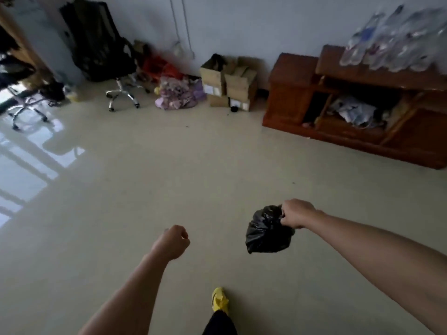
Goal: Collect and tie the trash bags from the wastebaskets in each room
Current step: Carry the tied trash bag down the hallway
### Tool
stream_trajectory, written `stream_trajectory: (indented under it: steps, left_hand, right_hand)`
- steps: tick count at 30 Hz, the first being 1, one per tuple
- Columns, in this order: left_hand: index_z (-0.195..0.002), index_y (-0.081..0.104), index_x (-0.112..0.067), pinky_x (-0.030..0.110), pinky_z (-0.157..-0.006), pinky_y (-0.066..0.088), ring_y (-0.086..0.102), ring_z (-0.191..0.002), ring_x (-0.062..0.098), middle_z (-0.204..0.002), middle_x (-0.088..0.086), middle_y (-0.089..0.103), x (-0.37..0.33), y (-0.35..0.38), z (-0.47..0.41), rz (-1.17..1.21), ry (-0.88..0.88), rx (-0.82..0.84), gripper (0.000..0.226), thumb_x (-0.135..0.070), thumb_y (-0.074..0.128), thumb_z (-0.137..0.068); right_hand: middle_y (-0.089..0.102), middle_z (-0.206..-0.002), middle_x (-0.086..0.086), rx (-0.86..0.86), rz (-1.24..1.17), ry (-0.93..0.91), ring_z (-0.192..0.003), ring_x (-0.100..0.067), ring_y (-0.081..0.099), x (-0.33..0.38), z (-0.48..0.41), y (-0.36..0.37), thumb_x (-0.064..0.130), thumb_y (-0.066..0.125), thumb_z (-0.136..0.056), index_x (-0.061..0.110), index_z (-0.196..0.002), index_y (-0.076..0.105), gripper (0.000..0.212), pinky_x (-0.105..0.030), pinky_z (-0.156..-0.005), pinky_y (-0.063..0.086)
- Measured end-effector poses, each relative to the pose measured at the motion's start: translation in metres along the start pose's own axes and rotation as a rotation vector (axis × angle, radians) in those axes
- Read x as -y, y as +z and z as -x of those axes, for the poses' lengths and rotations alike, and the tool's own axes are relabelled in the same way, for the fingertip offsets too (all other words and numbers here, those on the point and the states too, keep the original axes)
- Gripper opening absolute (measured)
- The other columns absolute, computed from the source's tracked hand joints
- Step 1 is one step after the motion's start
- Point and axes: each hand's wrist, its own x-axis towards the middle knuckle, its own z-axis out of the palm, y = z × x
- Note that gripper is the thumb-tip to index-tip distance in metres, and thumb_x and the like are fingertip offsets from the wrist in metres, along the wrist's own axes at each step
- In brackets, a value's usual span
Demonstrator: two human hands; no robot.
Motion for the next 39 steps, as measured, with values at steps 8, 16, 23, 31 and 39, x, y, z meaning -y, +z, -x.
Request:
stream_trajectory:
  steps: [8, 16, 23, 31, 39]
  left_hand:
    - [-0.101, 0.070, -0.017, 0.031, -0.084, 0.050, 0.064, -0.099, 0.028, -0.108, 0.013, 0.068, -0.227, -0.094, -0.160, -0.295, 0.390, 0.066, 0.020, -0.024, 0.061, -0.084]
    - [-0.107, 0.066, -0.016, 0.032, -0.095, 0.044, 0.055, -0.114, 0.026, -0.127, 0.007, 0.057, -0.473, -0.051, -0.228, -0.550, 0.774, 0.195, 0.023, -0.027, 0.057, -0.089]
    - [-0.115, 0.062, -0.016, 0.034, -0.100, 0.042, 0.051, -0.117, 0.023, -0.132, 0.005, 0.052, -0.684, -0.012, -0.272, -0.688, 0.894, 0.246, 0.027, -0.030, 0.055, -0.093]
    - [-0.108, 0.061, -0.012, 0.036, -0.091, 0.046, 0.055, -0.108, 0.025, -0.121, 0.007, 0.055, -0.912, 0.085, -0.288, -0.807, 1.087, 0.401, 0.022, -0.027, 0.051, -0.094]
    - [-0.079, 0.055, -0.017, 0.030, -0.077, 0.047, 0.063, -0.100, 0.027, -0.092, 0.006, 0.059, -1.180, 0.183, -0.294, -0.920, 1.293, 0.465, 0.011, -0.015, 0.053, -0.090]
  right_hand:
    - [0.059, -0.081, -0.003, -0.096, -0.321, 0.310, -0.075, -0.025, 0.060, -0.123, -0.044, -0.092, 0.033, 0.060, -0.085, 0.011, -0.087, 0.058, 0.022, -0.028, -0.060, 0.040]
    - [0.032, -0.055, 0.000, -0.124, -0.613, 0.475, -0.048, -0.019, 0.030, -0.279, -0.091, -0.117, 0.024, 0.063, -0.084, 0.016, -0.061, 0.034, 0.038, -0.029, -0.051, 0.021]
    - [0.042, -0.058, 0.000, -0.088, -0.766, 0.615, -0.049, -0.018, 0.038, -0.451, -0.131, -0.157, 0.027, 0.066, -0.082, 0.016, -0.061, 0.040, 0.035, -0.027, -0.051, 0.027]
    - [0.045, -0.062, -0.001, -0.135, -0.866, 0.843, -0.058, -0.019, 0.047, -0.641, -0.125, -0.167, 0.030, 0.066, -0.080, 0.017, -0.060, 0.039, 0.035, -0.026, -0.055, 0.033]
    - [0.044, -0.057, -0.002, -0.215, -0.925, 1.112, -0.051, -0.018, 0.041, -0.862, -0.129, -0.188, 0.033, 0.065, -0.085, 0.012, -0.060, 0.047, 0.037, -0.027, -0.050, 0.028]
